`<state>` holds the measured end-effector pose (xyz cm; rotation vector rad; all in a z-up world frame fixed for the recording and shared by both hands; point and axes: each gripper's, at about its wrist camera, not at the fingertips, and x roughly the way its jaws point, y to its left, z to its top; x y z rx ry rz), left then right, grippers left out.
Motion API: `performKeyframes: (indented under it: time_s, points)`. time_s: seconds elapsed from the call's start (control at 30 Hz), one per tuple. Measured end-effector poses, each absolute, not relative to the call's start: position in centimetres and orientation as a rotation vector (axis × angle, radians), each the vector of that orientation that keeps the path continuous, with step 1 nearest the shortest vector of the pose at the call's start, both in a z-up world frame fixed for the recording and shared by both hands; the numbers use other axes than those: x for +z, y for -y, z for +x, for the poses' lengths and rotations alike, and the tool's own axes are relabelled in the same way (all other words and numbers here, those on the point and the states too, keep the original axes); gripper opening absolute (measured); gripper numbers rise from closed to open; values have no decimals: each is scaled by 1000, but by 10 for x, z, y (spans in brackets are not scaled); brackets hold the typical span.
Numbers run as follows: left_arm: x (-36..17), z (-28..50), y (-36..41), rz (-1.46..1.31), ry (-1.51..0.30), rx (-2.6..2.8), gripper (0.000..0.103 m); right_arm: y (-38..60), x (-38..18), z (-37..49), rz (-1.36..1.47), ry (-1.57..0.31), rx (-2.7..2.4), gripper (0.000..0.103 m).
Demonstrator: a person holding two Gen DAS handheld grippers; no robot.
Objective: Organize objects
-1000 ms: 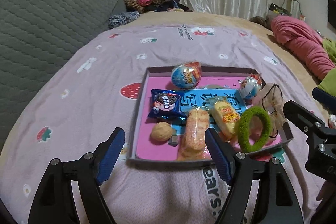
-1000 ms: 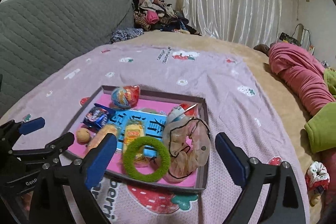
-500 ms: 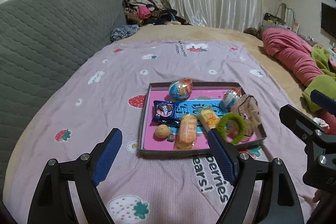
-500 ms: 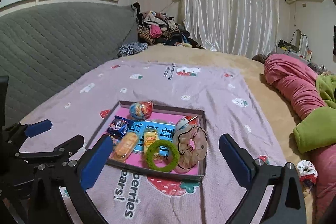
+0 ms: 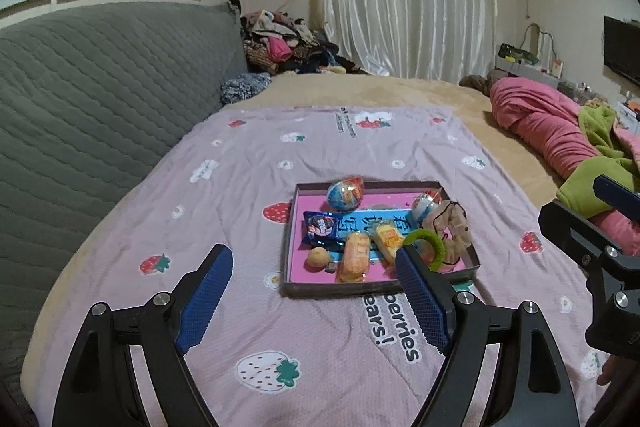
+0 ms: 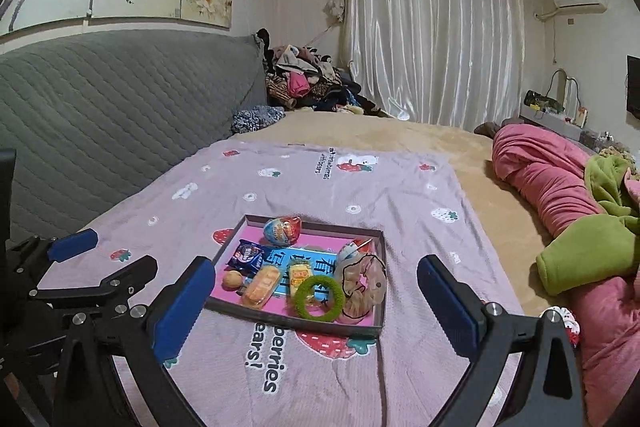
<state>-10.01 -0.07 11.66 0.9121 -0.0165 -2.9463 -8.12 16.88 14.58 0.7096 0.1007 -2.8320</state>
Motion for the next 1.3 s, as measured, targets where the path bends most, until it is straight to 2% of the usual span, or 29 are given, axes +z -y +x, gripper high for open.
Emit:
performKeyframes:
  time_s: [0.53,1.3]
  points:
    - [138,-43,6,853,12,-2974,85,-168,160,-26,687,-111,-2839,102]
    - [137,17,-1,847,25,-2995,85,-177,163,35,683,-129,-2857,102]
